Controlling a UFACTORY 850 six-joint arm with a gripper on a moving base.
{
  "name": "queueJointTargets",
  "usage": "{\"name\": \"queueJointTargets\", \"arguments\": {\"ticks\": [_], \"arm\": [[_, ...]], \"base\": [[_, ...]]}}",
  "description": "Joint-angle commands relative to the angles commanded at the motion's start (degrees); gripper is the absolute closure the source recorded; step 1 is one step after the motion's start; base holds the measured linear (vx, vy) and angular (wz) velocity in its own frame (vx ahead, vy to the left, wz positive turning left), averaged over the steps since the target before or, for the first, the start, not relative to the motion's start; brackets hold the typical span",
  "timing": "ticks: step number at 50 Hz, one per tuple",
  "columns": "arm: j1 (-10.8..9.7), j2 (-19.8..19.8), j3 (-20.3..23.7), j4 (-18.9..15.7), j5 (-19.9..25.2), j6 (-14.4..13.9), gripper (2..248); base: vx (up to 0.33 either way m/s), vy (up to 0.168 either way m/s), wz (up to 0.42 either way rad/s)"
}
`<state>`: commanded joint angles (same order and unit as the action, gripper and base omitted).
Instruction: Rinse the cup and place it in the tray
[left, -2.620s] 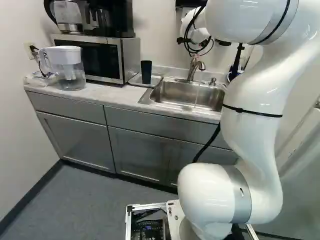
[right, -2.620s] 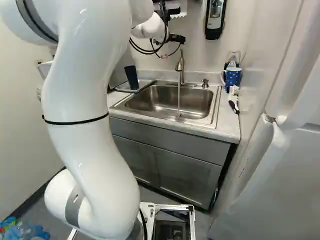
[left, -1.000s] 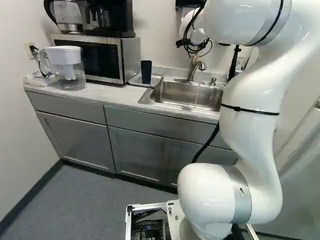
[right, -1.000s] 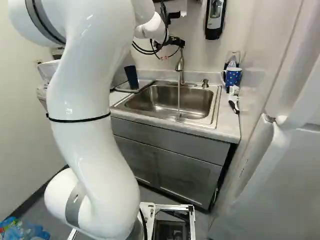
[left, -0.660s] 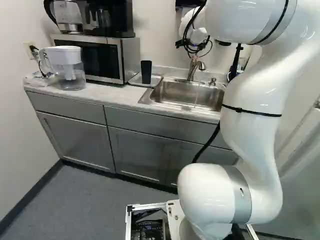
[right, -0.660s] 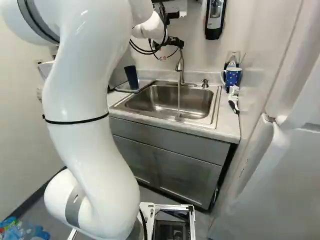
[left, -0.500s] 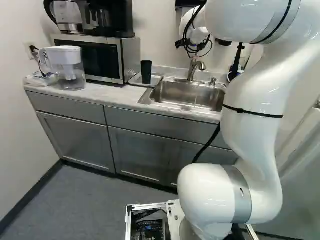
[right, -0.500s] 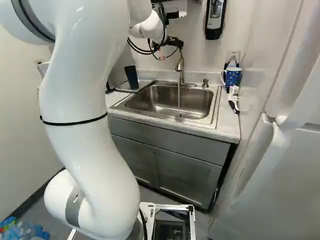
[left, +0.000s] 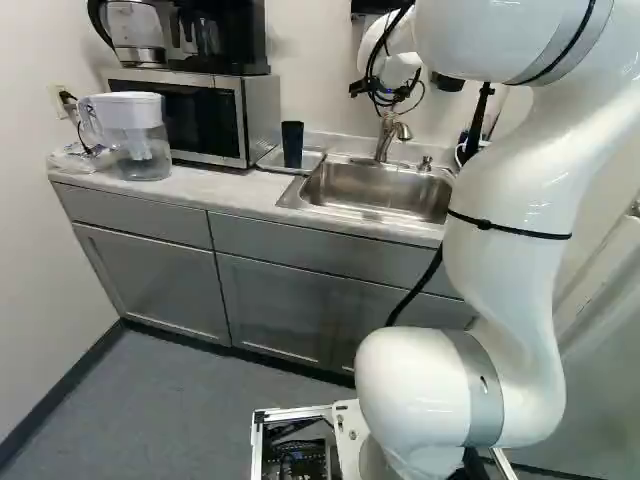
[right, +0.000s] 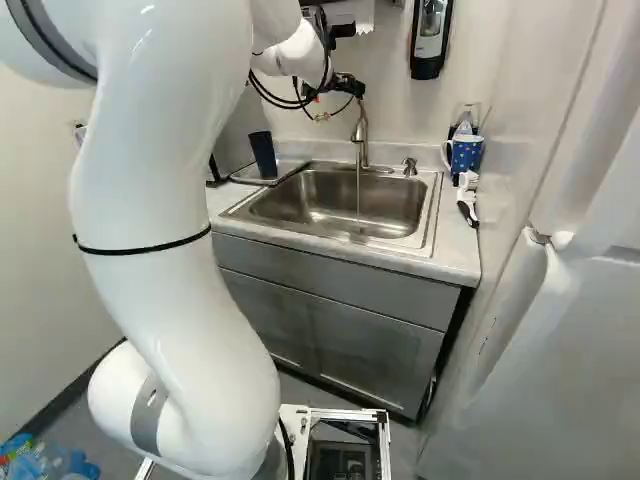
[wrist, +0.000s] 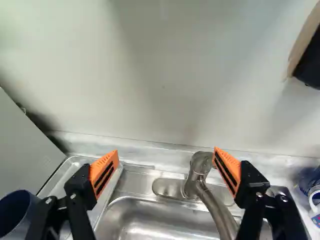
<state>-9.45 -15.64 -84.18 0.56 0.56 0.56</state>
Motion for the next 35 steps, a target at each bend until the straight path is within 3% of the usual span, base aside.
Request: {"name": "queueJointTargets", "arguments": {"ticks": [19,35], "arm": [[0.02,-0.26,-0.29,0.52,1.49,0.0,3],[-0.05,-2.8,-3.21,0.52,1.36,0.0,3]], "base": [[0.0,0.0,0.0],[0.0,0.0,0.0]]}}
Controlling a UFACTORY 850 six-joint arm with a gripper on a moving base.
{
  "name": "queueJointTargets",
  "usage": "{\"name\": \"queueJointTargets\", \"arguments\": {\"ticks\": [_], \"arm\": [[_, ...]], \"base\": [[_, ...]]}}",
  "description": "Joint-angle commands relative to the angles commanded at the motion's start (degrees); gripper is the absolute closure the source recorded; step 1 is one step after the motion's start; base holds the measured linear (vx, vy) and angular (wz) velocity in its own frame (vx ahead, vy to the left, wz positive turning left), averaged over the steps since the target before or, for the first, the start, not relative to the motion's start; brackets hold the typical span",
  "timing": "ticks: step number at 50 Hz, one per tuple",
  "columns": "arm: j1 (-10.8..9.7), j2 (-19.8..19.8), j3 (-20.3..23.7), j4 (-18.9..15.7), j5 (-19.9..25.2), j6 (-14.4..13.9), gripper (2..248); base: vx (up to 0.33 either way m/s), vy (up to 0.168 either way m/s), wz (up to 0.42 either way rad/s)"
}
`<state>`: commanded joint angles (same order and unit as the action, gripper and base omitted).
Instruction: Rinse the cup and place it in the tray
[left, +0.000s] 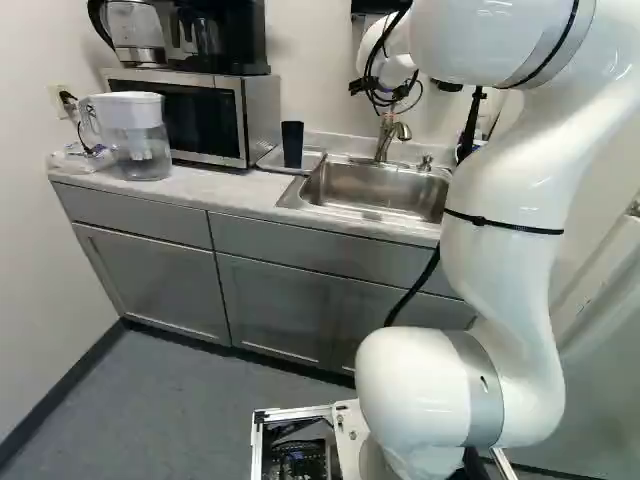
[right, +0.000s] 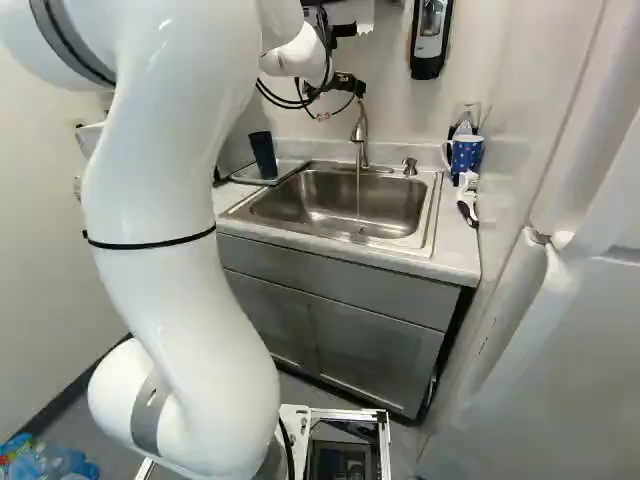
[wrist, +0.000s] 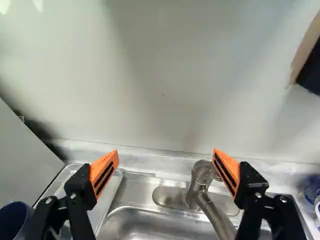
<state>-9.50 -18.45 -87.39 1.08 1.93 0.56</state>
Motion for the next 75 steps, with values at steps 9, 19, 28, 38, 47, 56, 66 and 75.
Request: {"name": "queueJointTargets", "arguments": {"ticks": [9,19,28,38,47,56,66,75], "arm": [[0.0,0.0,0.0,0.0,-1.38,0.0,3],[0.0,0.0,0.0,0.0,-3.63,0.0,3],[0.0,0.0,0.0,0.0,-5.36,0.0,3],[0.0,0.0,0.0,0.0,-5.51,0.0,3],[0.0,0.0,0.0,0.0,-5.15,0.0,3],[0.35,0.93,1.08,0.0,-2.0,0.0,3],[1.31,3.15,3.62,0.0,2.35,0.0,3],[2.3,5.35,6.08,0.0,2.35,0.0,3]], "base": [[0.0,0.0,0.0],[0.0,0.0,0.0],[0.0,0.0,0.0],[0.0,0.0,0.0],[0.0,0.0,0.0],[0.0,0.0,0.0],[0.0,0.0,0.0],[0.0,0.0,0.0]]}}
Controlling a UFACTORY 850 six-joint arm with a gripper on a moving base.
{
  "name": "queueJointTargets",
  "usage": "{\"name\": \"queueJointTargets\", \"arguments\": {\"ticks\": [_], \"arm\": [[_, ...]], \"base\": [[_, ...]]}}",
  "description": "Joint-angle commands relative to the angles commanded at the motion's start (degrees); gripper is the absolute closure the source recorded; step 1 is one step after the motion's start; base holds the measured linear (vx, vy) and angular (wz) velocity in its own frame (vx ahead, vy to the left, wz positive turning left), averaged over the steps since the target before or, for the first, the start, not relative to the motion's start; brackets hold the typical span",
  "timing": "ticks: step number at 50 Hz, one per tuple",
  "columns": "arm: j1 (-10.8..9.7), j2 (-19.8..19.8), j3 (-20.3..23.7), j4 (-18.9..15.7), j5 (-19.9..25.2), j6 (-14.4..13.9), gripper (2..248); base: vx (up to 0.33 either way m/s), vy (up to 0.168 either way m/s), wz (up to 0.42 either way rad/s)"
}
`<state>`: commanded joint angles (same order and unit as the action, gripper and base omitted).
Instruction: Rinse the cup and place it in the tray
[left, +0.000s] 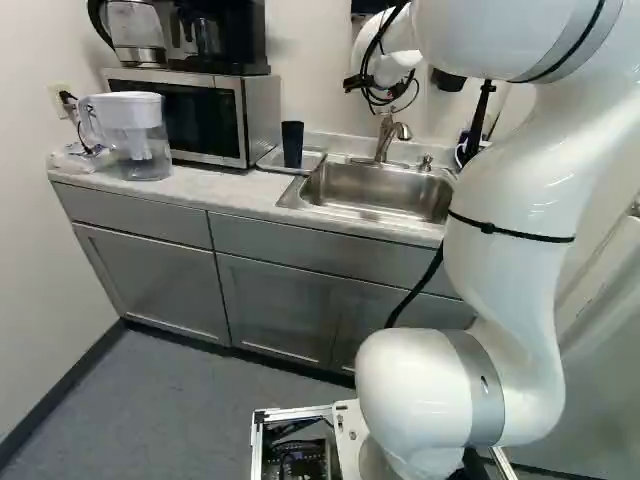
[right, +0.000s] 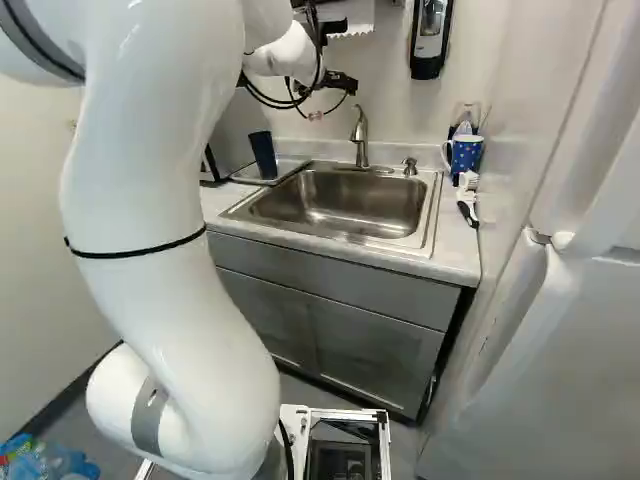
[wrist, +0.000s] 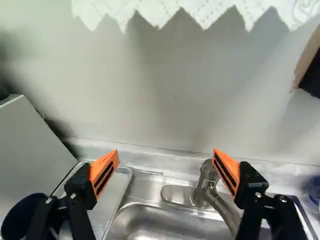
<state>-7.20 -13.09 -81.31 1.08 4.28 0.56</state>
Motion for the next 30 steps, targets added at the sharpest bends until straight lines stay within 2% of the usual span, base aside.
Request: {"name": "queueJointTargets", "arguments": {"ticks": [12,30], "arm": [[1.34,2.82,3.11,0.0,-1.02,0.0,3],[2.8,7.14,7.73,0.0,-7.28,0.0,3]], "base": [[0.0,0.0,0.0],[0.0,0.0,0.0]]}}
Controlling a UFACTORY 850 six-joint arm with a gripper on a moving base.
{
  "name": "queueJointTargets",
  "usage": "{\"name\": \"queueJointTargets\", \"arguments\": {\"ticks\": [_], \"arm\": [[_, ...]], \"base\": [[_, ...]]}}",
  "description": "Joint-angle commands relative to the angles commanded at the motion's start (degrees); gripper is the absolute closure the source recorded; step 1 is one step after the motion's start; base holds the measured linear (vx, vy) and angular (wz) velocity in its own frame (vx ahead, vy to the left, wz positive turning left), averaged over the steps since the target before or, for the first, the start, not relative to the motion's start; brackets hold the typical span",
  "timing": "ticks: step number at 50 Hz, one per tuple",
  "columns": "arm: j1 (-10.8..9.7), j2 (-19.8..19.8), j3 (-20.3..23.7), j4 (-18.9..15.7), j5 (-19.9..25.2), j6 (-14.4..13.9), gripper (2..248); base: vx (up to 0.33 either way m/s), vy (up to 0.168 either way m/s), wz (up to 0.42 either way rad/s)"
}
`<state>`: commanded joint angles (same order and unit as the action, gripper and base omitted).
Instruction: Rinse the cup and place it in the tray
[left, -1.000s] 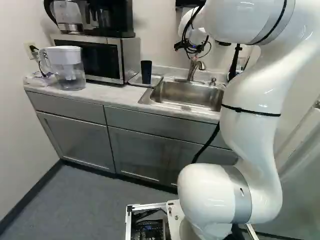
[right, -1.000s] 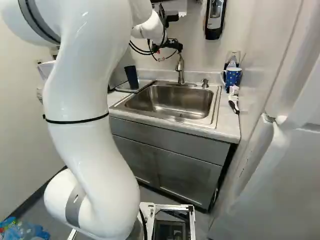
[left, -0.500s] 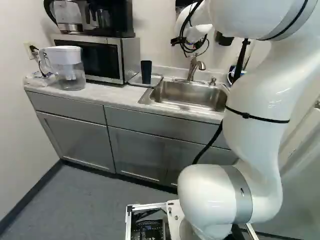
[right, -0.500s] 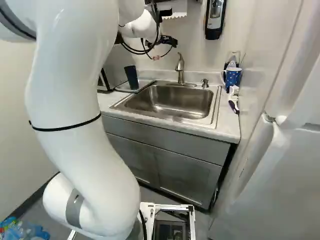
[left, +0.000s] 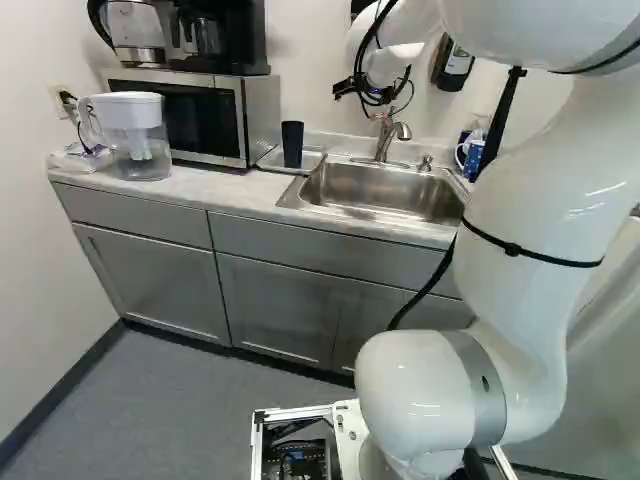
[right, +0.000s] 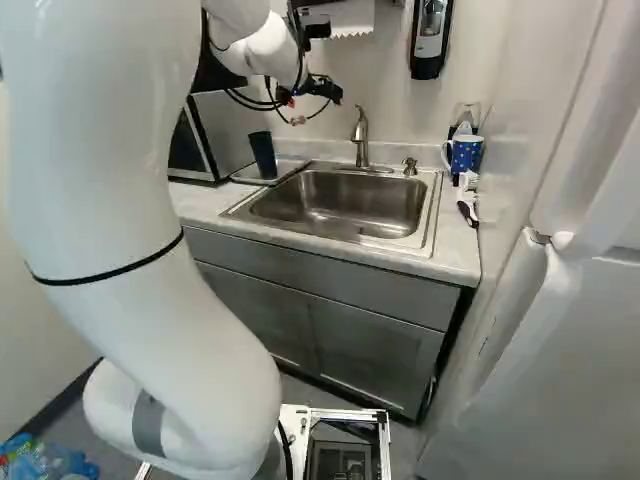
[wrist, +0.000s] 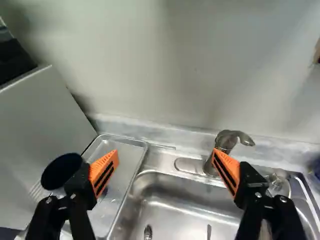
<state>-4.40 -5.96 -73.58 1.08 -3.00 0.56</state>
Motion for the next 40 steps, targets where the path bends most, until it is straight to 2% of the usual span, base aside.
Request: {"name": "queueJointTargets", "arguments": {"ticks": [26,40], "arm": [[0.24,6.48,6.65,0.0,-11.66,0.0,3],[-0.72,10.39,10.49,0.0,-18.1,0.0,3]], "base": [[0.0,0.0,0.0],[0.0,0.0,0.0]]}}
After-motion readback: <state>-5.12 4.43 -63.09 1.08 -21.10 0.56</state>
